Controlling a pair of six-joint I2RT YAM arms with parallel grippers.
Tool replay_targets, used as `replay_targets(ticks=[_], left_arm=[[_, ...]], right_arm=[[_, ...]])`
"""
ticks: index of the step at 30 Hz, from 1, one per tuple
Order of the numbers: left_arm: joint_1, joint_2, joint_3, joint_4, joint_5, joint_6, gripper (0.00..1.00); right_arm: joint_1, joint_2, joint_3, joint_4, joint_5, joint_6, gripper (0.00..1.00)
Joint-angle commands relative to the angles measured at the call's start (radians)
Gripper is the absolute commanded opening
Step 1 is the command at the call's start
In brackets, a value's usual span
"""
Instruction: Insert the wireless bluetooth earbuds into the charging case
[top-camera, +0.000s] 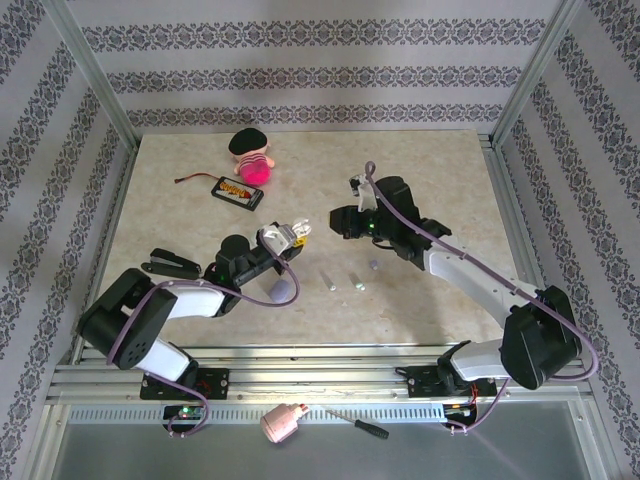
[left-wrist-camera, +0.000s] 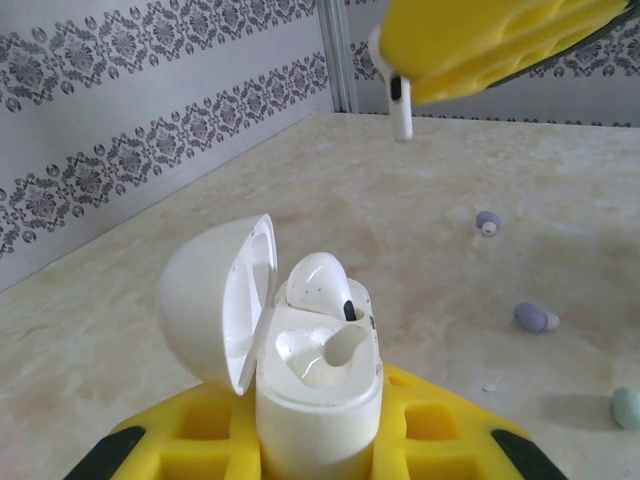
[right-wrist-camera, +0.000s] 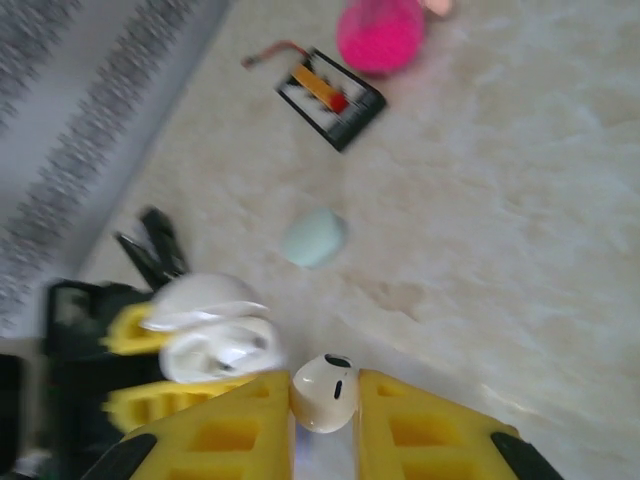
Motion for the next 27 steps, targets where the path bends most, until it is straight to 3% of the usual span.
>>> replay_targets(ticks=[1, 10, 16, 27], left_arm=[[-0.023, 0.04, 0.042, 0.153, -0.027, -0.037, 0.0], [-0.039, 0.158, 0.099, 0.323, -0.106, -0.06, 0.0], [-0.061, 0.196, 0.136, 0.348, -0.161, -0.041, 0.0], [-0.067, 0.209, 0.147, 0.37, -0.195, -0.039, 0.0]], right_arm=[[-0.006, -0.034, -0.088, 0.335, -0.061, 0.21, 0.18], [0.027, -0.008, -0.158, 0.544, -0.006, 0.407, 0.18], [0.061, 0.064, -0.171, 0.701, 0.013, 0.507, 0.18], [0.076, 0.104, -0.178, 0.706, 0.055, 0.52, 0.17]])
